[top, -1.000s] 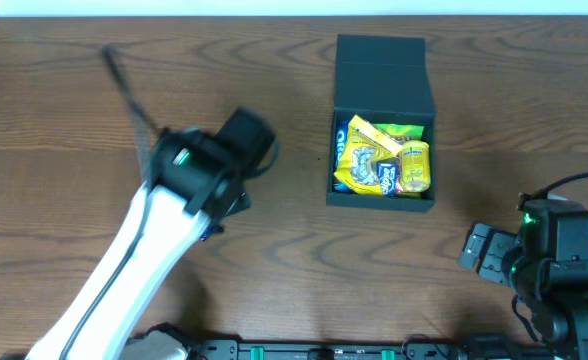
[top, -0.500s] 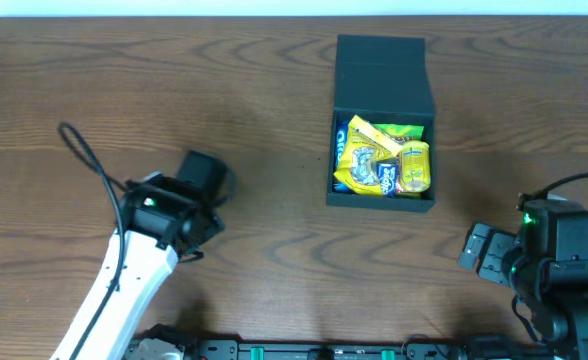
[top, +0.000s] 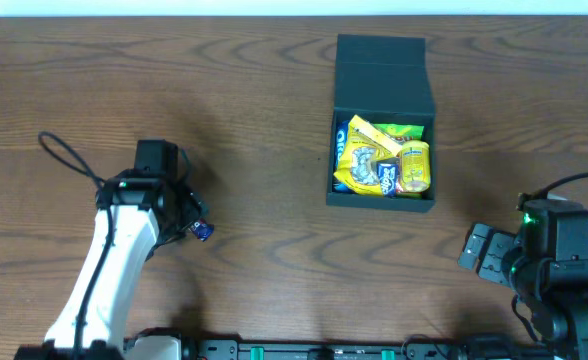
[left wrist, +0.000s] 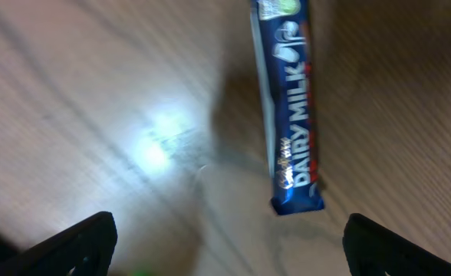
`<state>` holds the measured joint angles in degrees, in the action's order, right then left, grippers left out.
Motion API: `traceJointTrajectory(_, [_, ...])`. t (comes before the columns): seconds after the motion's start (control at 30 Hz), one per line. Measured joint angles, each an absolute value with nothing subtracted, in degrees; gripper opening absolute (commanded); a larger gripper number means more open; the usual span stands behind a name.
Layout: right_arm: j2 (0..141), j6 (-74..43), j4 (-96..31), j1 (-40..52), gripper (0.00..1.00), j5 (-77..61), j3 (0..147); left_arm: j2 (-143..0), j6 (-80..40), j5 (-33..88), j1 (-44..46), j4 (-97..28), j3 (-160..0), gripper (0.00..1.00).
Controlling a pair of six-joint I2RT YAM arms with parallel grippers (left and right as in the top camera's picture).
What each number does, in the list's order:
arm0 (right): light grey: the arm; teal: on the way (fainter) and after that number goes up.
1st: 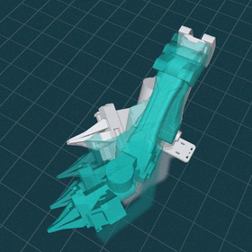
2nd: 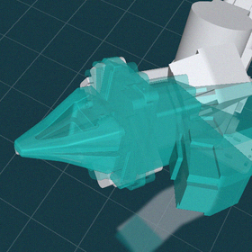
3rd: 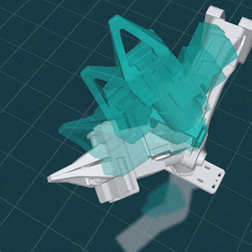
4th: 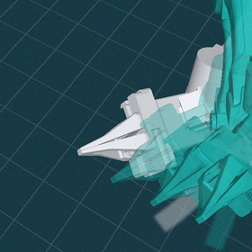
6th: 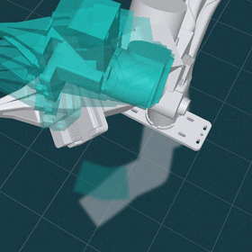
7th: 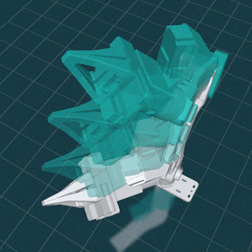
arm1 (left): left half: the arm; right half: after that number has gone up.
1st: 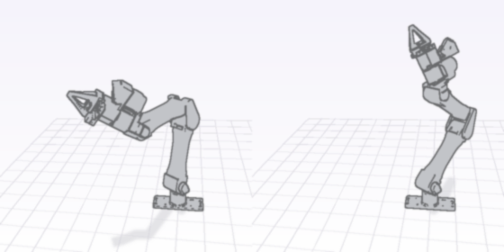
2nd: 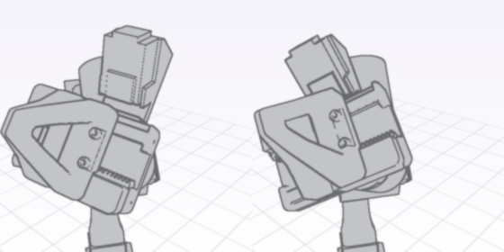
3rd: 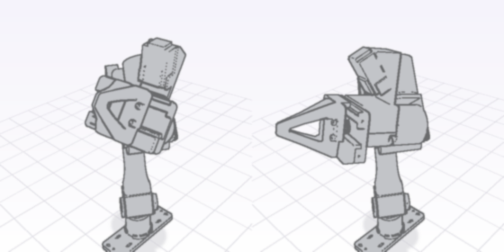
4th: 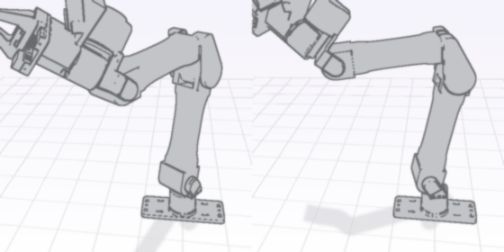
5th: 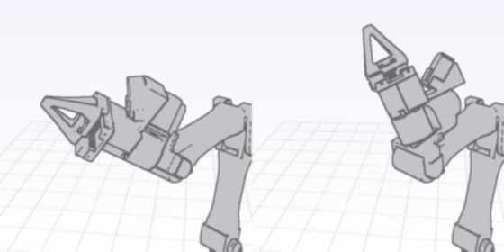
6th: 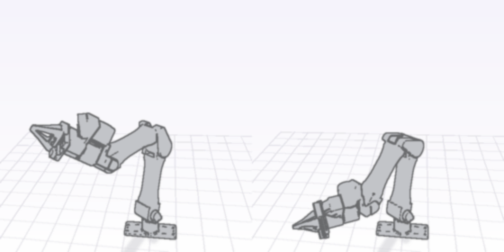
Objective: Pack container
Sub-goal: 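Lower the left gripper and grasp the Dairy Milk bar by its end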
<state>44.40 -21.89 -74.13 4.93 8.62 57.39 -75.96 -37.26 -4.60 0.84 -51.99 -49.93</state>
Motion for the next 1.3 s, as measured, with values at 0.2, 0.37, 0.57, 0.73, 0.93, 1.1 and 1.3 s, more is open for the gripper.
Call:
traceJointTrajectory(0.2, [44.4, -21.9, -74.1, 4.9, 0.99, 8.6, 57.4, -84.0, -35.7, -2.2, 0.8, -46.8, -49.9, 0.95])
traceJointTrajectory(0.37, [44.4, -21.9, -74.1, 4.9, 0.99, 8.6, 57.4, -88.6, -35.7, -1.5, 0.8, -44.1, -49.8, 0.95])
traceJointTrajectory(0.57, [44.4, -21.9, -74.1, 4.9, 0.99, 8.6, 57.4, -92.6, -35.8, -0.8, 0.8, -40.4, -49.8, 0.96])
traceJointTrajectory(0.73, [44.4, -21.9, -74.1, 4.9, 0.99, 8.6, 57.4, -94.9, -36.0, -0.3, 0.8, -38.4, -49.8, 1.00])
traceJointTrajectory(0.93, [44.4, -21.9, -74.1, 4.9, 0.99, 8.6, 57.4, -95.7, -36.2, -0.1, 0.8, -38.0, -49.8, 0.87])
traceJointTrajectory(1.1, [44.4, -21.9, -74.1, 4.9, 0.99, 8.6, 57.4, -95.7, -36.2, -0.2, 0.8, -36.9, -49.8, 0.69])
traceJointTrajectory(1.3, [44.4, -21.9, -74.1, 4.9, 0.99, 8.6, 57.4, -95.7, -36.1, -0.2, 0.8, -36.5, -49.8, 0.61])
